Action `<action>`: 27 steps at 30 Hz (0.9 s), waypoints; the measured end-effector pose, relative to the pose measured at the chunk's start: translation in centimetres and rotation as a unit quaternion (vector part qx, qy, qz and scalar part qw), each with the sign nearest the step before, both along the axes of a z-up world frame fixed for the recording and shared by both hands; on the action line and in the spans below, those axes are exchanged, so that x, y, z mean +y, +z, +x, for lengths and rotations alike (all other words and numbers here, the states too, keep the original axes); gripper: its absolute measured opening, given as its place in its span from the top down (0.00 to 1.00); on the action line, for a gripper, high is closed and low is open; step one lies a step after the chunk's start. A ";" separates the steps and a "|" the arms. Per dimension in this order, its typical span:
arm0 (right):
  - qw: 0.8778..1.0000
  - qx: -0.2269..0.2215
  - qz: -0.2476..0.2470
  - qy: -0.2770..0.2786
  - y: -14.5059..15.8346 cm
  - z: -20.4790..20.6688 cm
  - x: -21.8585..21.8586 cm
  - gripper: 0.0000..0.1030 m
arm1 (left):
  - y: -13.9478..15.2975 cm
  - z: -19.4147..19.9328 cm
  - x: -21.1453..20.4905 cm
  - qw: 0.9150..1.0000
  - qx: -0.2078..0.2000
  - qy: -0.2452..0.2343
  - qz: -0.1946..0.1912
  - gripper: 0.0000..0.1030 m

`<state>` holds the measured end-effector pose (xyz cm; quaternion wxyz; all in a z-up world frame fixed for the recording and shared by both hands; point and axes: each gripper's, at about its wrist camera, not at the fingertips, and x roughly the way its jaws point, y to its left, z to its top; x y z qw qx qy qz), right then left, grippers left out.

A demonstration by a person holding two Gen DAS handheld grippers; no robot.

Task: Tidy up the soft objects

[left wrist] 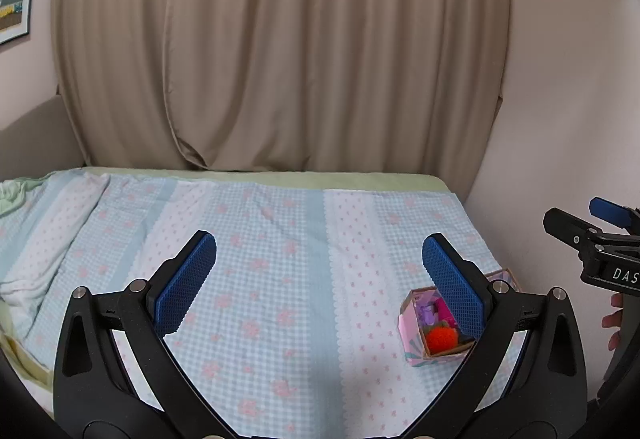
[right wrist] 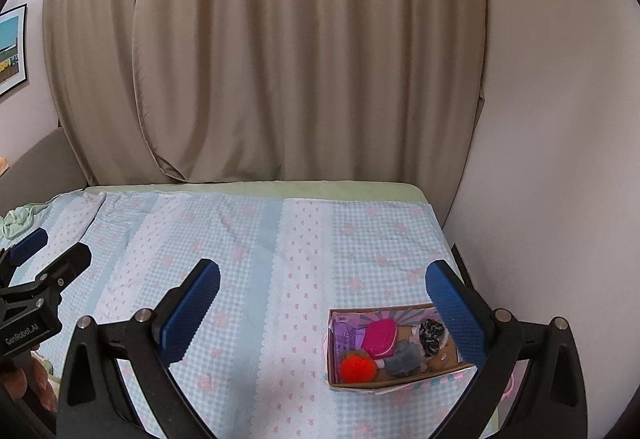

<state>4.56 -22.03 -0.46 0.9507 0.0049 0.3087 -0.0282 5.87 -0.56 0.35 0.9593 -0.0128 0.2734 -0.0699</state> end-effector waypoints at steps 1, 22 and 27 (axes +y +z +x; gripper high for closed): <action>1.000 0.000 0.000 0.000 -0.1 0.0 0.0 0.01 | 0.0 0.0 0.0 1.000 0.001 0.000 0.000 0.00; 1.000 -0.003 0.000 0.000 0.0 0.3 -0.1 0.01 | 0.0 -0.1 -0.3 1.000 -0.003 0.002 0.001 0.00; 1.000 -0.004 -0.002 -0.001 0.0 0.1 -0.1 0.01 | 0.0 -0.2 -0.1 1.000 -0.001 0.001 -0.001 0.00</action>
